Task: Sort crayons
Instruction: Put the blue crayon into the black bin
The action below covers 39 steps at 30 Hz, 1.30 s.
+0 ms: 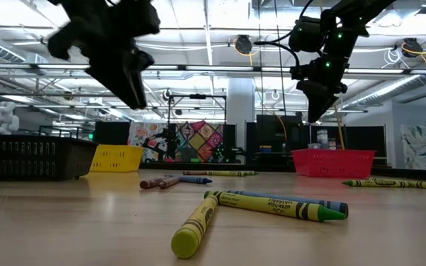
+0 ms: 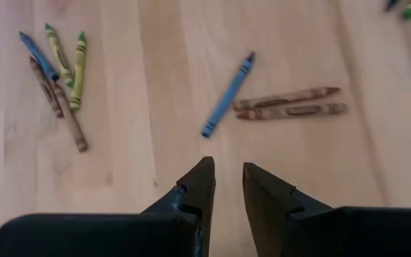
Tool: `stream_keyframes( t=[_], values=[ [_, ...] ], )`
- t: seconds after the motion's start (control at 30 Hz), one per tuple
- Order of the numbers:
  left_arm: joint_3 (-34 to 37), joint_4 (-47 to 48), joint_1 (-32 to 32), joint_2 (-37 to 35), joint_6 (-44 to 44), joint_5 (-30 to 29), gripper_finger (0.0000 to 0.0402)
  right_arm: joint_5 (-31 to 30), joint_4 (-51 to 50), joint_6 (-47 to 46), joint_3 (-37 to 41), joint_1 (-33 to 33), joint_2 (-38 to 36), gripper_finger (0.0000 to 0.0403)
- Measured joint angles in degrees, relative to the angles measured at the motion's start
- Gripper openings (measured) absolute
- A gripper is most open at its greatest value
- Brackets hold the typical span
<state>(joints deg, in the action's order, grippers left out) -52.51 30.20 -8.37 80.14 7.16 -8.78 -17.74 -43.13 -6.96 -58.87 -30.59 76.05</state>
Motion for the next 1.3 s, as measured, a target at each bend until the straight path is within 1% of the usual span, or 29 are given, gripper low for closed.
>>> stream_keyframes(
  t=[0.1,0.23,0.3,0.43,0.6,0.97,1.2,1.3],
  values=[
    [0.0,-3.1,2.4,2.2,2.9,0.8,0.008,0.0,0.0,0.1,0.0,0.0,0.0,0.0071],
    [0.0,-6.6,5.6,5.0,6.5,5.9,0.008,0.0,0.0,0.1,0.0,0.0,0.0,0.0071],
    [0.0,-7.8,7.0,6.3,7.9,7.3,0.008,0.0,0.1,0.1,0.0,0.0,0.0,0.0071],
    [0.0,-9.1,8.9,9.1,10.1,9.5,0.008,0.0,0.4,0.1,0.0,0.0,0.0,0.0071],
    [0.0,-11.3,9.9,12.6,11.2,15.1,0.008,0.0,1.3,0.1,0.0,0.0,0.0,0.0071],
    [0.0,-12.7,11.2,15.1,15.7,15.4,0.008,0.0,2.2,0.1,0.0,0.0,0.0,0.0071],
    [0.0,-14.3,12.8,15.1,16.2,16.2,0.008,0.0,2.2,0.1,0.0,0.0,0.0,0.0071],
    [-0.1,-15.7,13.4,16.9,15.9,16.3,0.008,0.0,2.2,0.1,0.0,0.0,0.0,0.0071]
  ],
)
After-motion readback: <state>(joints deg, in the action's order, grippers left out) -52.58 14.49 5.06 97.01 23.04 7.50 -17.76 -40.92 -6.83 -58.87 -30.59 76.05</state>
